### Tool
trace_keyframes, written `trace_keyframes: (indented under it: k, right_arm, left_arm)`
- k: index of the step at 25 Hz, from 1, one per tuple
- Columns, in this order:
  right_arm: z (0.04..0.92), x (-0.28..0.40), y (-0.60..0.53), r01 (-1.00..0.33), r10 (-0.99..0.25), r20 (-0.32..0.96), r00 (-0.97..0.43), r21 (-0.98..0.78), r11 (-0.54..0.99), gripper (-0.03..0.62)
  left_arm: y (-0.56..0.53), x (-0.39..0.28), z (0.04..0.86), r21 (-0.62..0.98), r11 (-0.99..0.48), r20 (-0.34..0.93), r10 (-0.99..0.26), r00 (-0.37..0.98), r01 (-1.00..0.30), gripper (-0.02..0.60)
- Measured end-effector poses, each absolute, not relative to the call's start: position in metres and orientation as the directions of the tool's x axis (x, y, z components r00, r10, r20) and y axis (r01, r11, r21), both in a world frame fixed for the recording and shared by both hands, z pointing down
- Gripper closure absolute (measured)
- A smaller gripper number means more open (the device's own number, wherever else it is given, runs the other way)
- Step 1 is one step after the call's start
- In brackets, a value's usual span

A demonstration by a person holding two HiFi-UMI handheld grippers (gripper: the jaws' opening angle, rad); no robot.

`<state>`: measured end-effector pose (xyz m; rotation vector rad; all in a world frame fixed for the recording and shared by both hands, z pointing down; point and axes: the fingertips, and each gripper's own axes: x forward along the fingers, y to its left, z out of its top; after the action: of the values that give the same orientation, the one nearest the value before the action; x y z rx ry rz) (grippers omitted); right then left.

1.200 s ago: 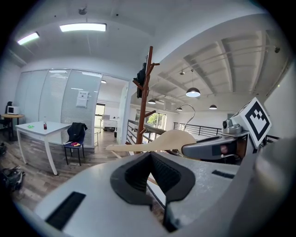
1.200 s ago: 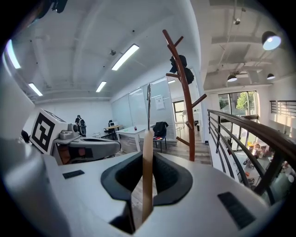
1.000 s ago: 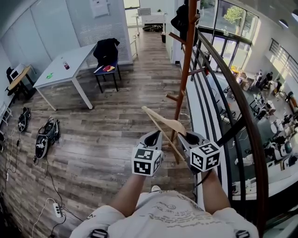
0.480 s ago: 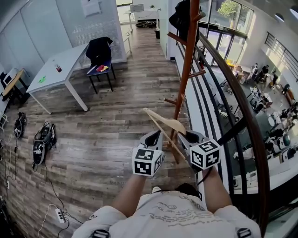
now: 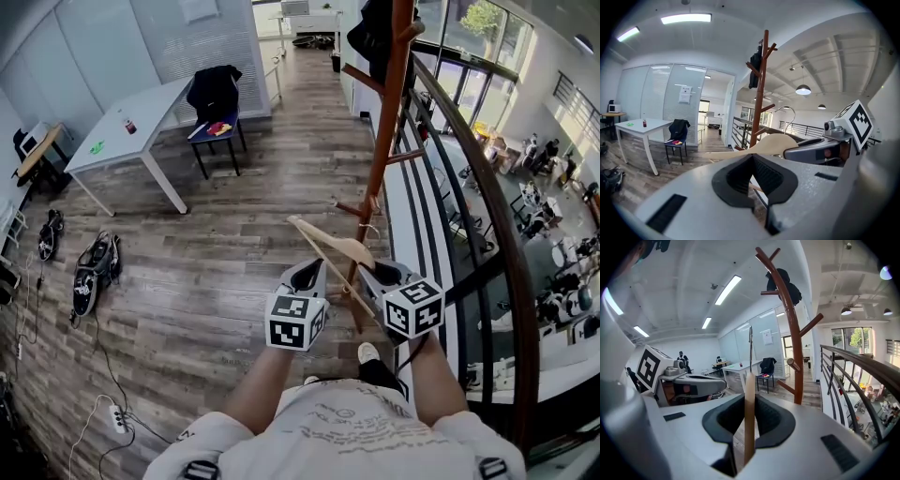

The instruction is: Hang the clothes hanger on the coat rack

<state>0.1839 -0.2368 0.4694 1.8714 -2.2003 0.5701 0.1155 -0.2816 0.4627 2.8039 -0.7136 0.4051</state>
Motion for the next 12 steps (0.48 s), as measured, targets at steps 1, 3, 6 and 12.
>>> trace_keyframes:
  k: [1, 3, 6, 12]
  right_arm:
    - [0.469, 0.19, -0.238, -0.977, -0.901, 0.391, -0.19, -0.164, 0.135, 0.542]
    - [0.467, 0.203, -0.241, -0.974, -0.896, 0.393, -0.207, -0.168, 0.151, 0.542]
    - [0.466, 0.216, -0.246, -0.966, -0.885, 0.396, -0.245, -0.177, 0.188, 0.542]
    - [0.471, 0.235, -0.259, -0.942, -0.853, 0.403, -0.332, -0.195, 0.275, 0.542]
  left_arm:
    - [-0.283, 0.121, 0.461, 0.141, -0.853, 0.319, -0.441, 0.839, -0.502, 0.578]
    - [-0.287, 0.131, 0.456, 0.145, -0.843, 0.319, -0.455, 0.831, -0.518, 0.578]
    - [-0.291, 0.143, 0.451, 0.147, -0.829, 0.318, -0.476, 0.82, -0.539, 0.578]
    - [-0.295, 0.161, 0.454, 0.135, -0.799, 0.337, -0.519, 0.786, -0.586, 0.578]
